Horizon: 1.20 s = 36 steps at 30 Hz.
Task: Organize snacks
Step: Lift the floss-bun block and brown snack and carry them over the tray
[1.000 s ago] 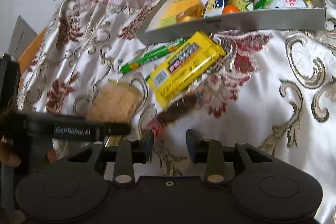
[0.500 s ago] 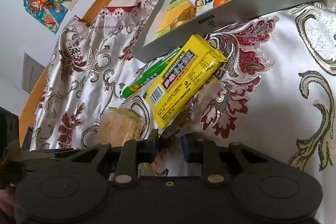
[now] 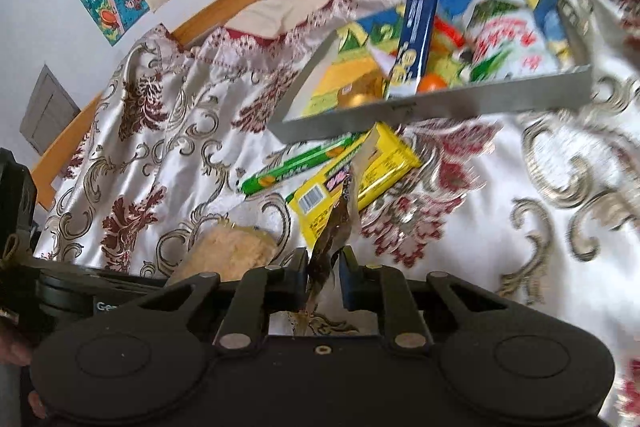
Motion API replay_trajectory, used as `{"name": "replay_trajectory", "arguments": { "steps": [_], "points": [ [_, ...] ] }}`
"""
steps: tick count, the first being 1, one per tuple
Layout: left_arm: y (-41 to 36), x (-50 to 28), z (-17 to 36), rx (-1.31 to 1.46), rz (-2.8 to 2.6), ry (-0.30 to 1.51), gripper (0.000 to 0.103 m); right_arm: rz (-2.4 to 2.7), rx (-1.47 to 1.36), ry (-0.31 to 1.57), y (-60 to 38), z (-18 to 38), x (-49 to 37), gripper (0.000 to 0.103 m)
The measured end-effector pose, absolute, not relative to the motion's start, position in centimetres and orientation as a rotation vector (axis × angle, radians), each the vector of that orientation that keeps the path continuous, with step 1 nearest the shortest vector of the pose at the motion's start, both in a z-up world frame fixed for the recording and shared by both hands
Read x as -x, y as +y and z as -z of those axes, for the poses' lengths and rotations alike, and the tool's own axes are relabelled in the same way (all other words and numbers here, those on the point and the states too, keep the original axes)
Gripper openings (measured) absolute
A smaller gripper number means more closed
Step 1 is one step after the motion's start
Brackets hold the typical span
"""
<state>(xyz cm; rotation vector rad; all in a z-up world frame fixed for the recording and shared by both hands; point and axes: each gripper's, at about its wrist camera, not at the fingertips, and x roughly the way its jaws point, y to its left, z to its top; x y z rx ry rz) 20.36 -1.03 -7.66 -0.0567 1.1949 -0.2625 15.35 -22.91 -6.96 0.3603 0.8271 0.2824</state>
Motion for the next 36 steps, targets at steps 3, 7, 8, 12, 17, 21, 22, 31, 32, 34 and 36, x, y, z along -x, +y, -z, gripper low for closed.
{"name": "replay_trajectory", "arguments": {
  "steps": [3,7,8,12,17,21,22,31,32,34,36],
  "points": [
    [-1.1,-19.4,7.1,0.066,0.262,1.186,0.076,-0.261,-0.358,0.789,-23.6,5.8,-13.9,0.017],
    [-1.1,-18.5,5.4,0.096,0.273,1.116,0.076,-0.242,-0.340,0.730,-24.2,4.5,-12.5,0.017],
    [-1.1,-18.3,4.8,0.105,0.275,1.092,0.076,-0.240,-0.340,0.711,-24.4,4.1,-12.3,0.017],
    [-1.1,-18.2,2.5,0.125,0.270,0.954,0.076,-0.237,-0.339,0.623,-24.8,2.8,-12.1,0.017],
    [-1.7,-19.7,0.9,0.143,0.238,0.821,0.076,-0.243,-0.309,0.535,-24.9,1.9,-12.4,0.017],
    [-2.6,-22.2,0.1,0.133,0.213,0.734,0.076,-0.230,-0.260,0.448,-24.8,1.2,-14.0,0.017],
    [-2.8,-22.8,-0.1,0.134,0.208,0.713,0.076,-0.223,-0.243,0.427,-24.8,1.0,-14.5,0.017],
    [-5.2,-29.7,1.0,0.140,0.214,0.615,0.076,-0.100,-0.154,0.339,-27.1,1.8,-20.0,0.017],
    [-5.4,-30.3,1.3,0.136,0.214,0.609,0.076,-0.090,-0.148,0.339,-27.3,2.1,-20.5,0.017],
    [-5.9,-31.6,2.2,0.144,0.221,0.605,0.076,-0.063,-0.139,0.342,-27.7,2.7,-22.0,0.017],
    [-6.1,-32.6,3.3,0.162,0.234,0.607,0.076,-0.041,-0.135,0.353,-28.0,3.2,-23.3,0.017]
  ]
}}
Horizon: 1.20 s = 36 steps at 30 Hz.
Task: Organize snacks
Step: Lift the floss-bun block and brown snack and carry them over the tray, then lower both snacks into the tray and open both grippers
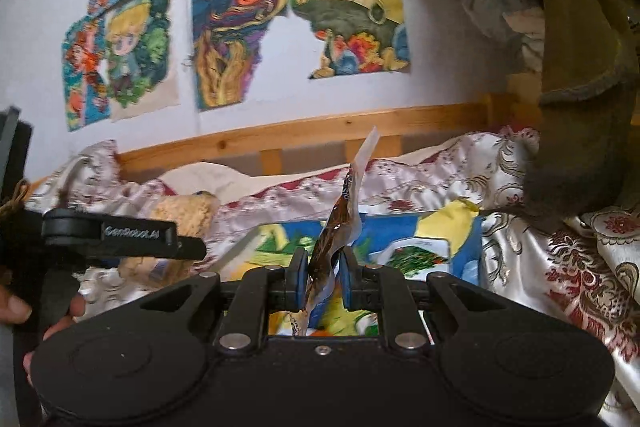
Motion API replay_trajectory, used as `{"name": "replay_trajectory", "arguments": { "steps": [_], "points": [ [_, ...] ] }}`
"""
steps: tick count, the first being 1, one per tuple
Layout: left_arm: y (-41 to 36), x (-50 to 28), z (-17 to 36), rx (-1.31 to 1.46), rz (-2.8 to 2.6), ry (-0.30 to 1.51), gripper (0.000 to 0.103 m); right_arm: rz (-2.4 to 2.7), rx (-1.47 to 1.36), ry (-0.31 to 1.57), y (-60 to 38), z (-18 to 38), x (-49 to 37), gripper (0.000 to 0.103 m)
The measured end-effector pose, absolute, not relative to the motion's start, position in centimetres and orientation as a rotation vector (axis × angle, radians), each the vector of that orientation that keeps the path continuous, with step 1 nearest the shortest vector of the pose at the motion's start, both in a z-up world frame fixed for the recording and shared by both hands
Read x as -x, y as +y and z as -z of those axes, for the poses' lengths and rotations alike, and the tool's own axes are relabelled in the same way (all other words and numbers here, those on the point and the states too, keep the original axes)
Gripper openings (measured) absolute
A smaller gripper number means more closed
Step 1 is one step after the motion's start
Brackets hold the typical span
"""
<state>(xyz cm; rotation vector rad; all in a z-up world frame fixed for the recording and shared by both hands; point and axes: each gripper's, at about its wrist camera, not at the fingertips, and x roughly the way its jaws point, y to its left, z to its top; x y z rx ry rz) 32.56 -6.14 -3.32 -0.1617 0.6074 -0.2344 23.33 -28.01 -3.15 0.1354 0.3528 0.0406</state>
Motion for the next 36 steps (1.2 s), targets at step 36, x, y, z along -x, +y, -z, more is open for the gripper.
{"name": "replay_trajectory", "arguments": {
  "steps": [36],
  "points": [
    [-7.3,-36.1,10.0,0.126,0.257,0.733,0.084,0.065,-0.068,0.552,-27.9,8.4,-30.5,0.039]
  ]
}}
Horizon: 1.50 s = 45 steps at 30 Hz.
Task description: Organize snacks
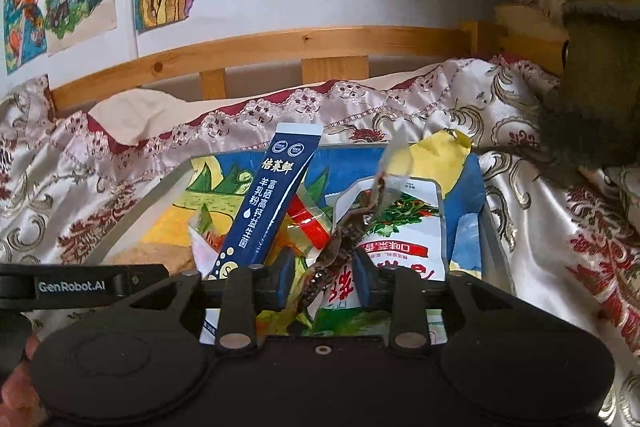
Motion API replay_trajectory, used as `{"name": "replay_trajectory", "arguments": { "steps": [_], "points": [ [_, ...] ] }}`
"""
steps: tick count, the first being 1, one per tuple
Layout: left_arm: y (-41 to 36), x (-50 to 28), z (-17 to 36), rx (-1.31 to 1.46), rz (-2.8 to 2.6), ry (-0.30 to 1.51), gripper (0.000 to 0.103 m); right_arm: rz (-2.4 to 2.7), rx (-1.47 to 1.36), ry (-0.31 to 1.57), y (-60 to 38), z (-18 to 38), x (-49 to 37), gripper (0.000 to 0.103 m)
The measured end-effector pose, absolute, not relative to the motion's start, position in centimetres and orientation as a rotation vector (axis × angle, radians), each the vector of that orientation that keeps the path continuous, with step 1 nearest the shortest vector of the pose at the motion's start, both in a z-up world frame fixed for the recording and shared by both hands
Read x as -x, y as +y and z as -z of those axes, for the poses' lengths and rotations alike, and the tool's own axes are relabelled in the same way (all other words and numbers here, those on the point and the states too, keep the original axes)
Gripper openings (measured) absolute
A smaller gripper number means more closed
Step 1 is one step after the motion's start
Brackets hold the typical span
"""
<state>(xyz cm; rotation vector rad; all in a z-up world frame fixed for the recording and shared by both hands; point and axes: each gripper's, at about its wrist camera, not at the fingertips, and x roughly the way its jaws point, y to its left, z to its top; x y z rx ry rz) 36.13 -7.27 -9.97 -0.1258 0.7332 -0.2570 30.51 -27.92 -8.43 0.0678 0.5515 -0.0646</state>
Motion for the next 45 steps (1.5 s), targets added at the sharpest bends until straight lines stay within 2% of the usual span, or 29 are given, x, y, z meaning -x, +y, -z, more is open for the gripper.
{"name": "replay_trajectory", "arguments": {
  "steps": [2,5,7,11,14,18,23,45],
  "points": [
    [-7.3,-35.7,9.6,0.118,0.247,0.727,0.086,0.074,-0.055,0.540,-27.9,8.0,-30.1,0.047],
    [-7.2,-34.9,8.7,0.103,0.239,0.709,0.090,0.076,-0.035,0.512,-27.9,6.9,-29.4,0.067],
    [-7.1,-34.3,7.8,0.094,0.222,0.696,0.093,0.089,-0.029,0.485,-28.1,6.0,-28.6,0.069],
    [-7.1,-32.3,5.7,0.063,0.202,0.636,0.102,0.107,-0.041,0.433,-29.0,4.1,-26.5,0.081],
    [-7.5,-30.5,4.1,0.027,0.203,0.586,0.102,0.120,-0.052,0.391,-29.6,2.5,-24.7,0.090],
    [-7.6,-27.3,1.7,-0.005,0.167,0.503,0.103,0.115,-0.075,0.341,-30.3,0.5,-21.8,0.097],
    [-6.7,-22.9,-0.8,0.025,0.124,0.425,0.103,0.111,-0.087,0.306,-30.3,-0.9,-17.8,0.102],
    [-3.5,-6.4,-2.6,0.019,0.063,0.474,0.103,0.100,-0.165,0.348,-27.8,-2.3,0.3,0.102]
  ]
}}
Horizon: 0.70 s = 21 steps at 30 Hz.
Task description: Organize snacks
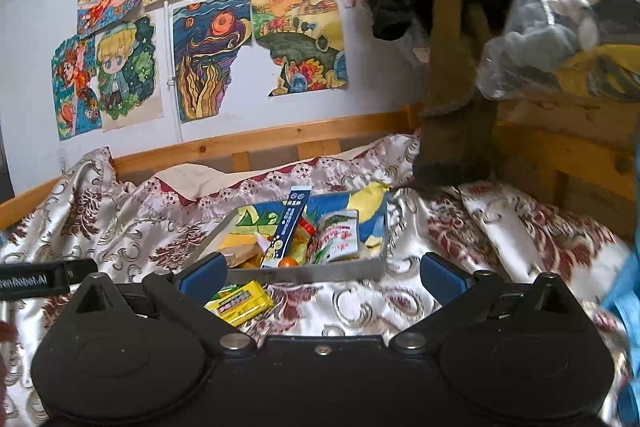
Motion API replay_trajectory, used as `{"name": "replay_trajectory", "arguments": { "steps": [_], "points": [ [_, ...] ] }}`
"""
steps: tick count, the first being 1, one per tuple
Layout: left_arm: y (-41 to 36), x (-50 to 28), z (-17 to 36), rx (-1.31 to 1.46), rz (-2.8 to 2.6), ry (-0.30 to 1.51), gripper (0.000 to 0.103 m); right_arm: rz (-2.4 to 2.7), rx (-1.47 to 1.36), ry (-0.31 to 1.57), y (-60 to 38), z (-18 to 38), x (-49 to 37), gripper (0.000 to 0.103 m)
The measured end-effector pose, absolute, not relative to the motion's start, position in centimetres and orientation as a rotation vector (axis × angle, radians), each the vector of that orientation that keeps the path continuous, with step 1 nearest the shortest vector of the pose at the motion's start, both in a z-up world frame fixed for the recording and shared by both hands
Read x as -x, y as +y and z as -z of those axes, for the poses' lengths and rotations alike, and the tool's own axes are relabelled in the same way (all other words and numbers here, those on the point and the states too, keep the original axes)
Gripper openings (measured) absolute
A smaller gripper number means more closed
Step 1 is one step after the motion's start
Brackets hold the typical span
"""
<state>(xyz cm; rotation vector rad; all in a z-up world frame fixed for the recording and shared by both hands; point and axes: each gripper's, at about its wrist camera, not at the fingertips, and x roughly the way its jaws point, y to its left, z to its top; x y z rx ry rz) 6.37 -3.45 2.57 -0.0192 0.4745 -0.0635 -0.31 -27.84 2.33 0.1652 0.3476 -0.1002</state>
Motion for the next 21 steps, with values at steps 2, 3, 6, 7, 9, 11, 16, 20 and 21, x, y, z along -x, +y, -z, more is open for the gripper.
{"name": "replay_trajectory", "arguments": {
  "steps": [2,3,6,7,9,11,16,20,21],
  "points": [
    [-3.4,-5.1,-2.2,0.011,0.064,0.482,0.103,0.107,-0.169,0.335,-27.7,-2.5,1.6,0.102],
    [-3.4,-4.5,-2.0,0.002,0.062,0.487,0.103,0.107,-0.170,0.332,-27.6,-2.6,2.1,0.102],
    [-3.4,-3.1,-1.5,-0.018,0.062,0.500,0.103,0.112,-0.177,0.338,-27.5,-2.5,3.4,0.102],
    [-3.4,-2.7,-1.4,-0.021,0.062,0.506,0.103,0.117,-0.178,0.338,-27.4,-2.5,3.8,0.102],
    [-3.3,-2.1,-1.3,-0.025,0.056,0.517,0.103,0.111,-0.180,0.343,-27.2,-2.5,4.6,0.102],
    [-3.1,-1.7,-1.3,-0.026,0.045,0.528,0.103,0.102,-0.178,0.353,-27.0,-2.4,5.1,0.102],
    [-2.5,-0.8,-1.5,-0.014,0.027,0.539,0.103,0.096,-0.154,0.374,-25.9,-2.2,6.1,0.102],
    [-2.2,-0.6,-2.2,-0.018,-0.018,0.563,0.103,0.101,-0.201,0.387,-25.2,-2.9,6.2,0.102],
    [-2.0,-0.6,-2.4,-0.018,-0.039,0.573,0.103,0.102,-0.208,0.388,-25.0,-3.2,6.2,0.102]
  ]
}}
